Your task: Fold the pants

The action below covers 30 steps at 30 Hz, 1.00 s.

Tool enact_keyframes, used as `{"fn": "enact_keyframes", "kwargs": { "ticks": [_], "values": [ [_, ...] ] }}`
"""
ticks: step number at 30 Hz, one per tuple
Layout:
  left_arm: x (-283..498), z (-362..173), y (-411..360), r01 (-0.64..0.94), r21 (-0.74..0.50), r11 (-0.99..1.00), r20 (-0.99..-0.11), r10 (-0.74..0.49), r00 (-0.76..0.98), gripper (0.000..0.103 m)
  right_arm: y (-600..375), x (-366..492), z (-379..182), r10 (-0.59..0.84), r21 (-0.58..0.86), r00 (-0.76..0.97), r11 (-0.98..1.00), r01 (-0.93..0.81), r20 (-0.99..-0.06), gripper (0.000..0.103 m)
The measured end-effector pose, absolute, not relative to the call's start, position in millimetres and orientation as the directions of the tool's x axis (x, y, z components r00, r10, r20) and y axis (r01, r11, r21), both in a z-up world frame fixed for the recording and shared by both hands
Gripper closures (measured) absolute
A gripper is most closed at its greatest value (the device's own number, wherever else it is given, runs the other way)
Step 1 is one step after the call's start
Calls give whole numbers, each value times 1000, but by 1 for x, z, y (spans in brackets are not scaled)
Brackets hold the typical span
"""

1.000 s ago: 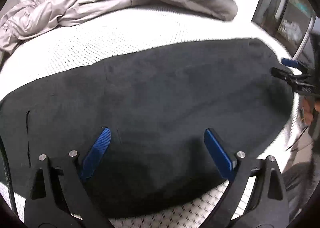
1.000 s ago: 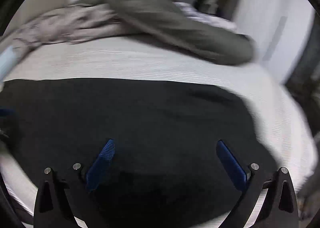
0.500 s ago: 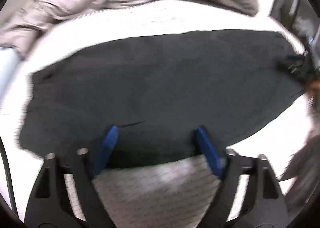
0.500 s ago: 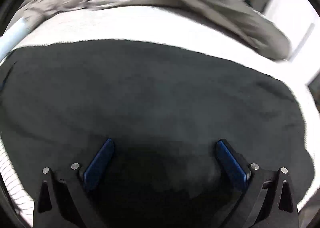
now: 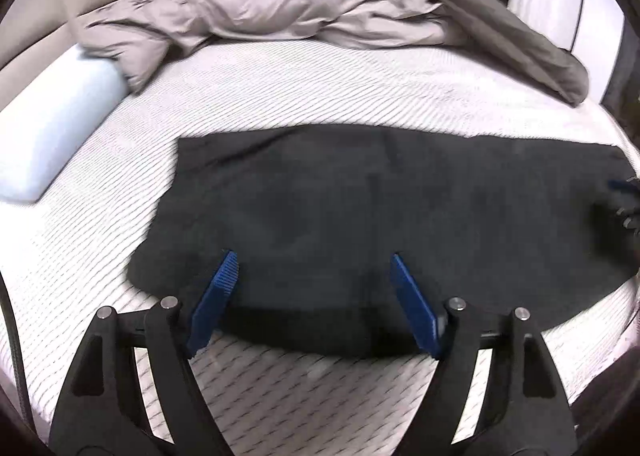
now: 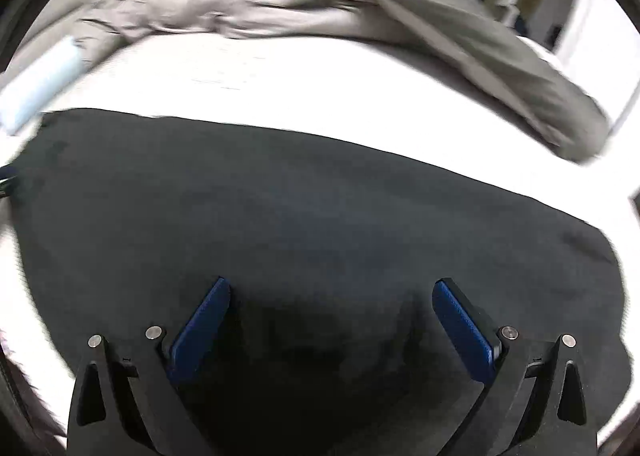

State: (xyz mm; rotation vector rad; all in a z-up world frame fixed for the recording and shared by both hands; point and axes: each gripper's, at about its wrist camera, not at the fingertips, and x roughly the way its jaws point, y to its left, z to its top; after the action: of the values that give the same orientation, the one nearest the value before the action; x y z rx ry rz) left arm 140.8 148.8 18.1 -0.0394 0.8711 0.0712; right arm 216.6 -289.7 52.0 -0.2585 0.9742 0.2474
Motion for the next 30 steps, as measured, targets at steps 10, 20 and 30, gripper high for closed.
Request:
{"fn": "enact_keyframes", "kwargs": {
  "ticks": [10,20,30],
  "values": [
    [183,-14,185,-121,17,992,-840,80,537,19,-210,250,14,146,-113,475,873,-475,-868,0],
    [163,18,172,-125,-7,992,-807,68,587,26,-327,281,25,-115,-203,517,972,-117,-848,1],
    [265,-14,74,27,-32,999,-863,-41,504,22,-261,253,20,90,-132,501,911,-390,-861,1]
  ]
}}
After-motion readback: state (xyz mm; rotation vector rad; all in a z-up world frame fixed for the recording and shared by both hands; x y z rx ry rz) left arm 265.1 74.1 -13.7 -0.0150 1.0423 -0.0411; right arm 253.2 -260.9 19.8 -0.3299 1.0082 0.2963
